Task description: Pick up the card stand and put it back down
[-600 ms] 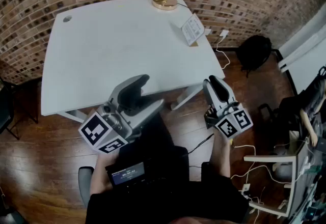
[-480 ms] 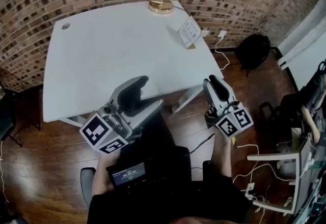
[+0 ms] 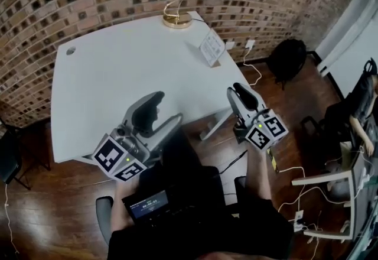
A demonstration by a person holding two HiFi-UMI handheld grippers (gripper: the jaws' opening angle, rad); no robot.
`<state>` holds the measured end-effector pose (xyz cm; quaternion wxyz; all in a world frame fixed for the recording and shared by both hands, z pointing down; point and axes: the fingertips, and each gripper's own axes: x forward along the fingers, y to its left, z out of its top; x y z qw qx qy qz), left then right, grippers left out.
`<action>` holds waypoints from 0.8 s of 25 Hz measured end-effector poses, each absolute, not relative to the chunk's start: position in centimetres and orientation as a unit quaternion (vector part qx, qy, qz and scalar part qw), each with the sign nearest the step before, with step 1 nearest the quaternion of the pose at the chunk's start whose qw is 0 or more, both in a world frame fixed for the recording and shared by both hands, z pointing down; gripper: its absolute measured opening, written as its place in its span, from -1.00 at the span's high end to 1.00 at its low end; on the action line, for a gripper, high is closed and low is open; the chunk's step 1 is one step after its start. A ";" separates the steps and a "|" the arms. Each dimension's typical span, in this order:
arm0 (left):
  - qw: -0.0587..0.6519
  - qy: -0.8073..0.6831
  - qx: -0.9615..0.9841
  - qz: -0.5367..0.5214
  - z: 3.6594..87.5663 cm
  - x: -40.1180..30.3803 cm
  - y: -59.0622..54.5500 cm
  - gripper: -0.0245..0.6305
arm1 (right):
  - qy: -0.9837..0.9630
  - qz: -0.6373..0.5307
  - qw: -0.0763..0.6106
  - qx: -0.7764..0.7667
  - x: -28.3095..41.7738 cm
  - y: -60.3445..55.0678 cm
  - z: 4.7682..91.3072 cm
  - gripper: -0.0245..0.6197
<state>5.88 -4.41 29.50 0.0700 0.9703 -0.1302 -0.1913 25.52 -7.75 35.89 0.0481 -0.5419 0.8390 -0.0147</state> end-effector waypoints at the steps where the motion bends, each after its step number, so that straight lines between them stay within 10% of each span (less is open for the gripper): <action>1: 0.068 -0.130 0.971 -0.188 29.5 6.0 -4.7 0.12 | 0.839 -0.014 0.046 -0.542 25.5 -8.3 35.9 0.50; 20: 0.050 -0.054 0.989 -0.130 30.1 11.6 -11.1 0.11 | 0.774 -0.066 -0.045 -0.628 32.1 -20.6 40.8 0.49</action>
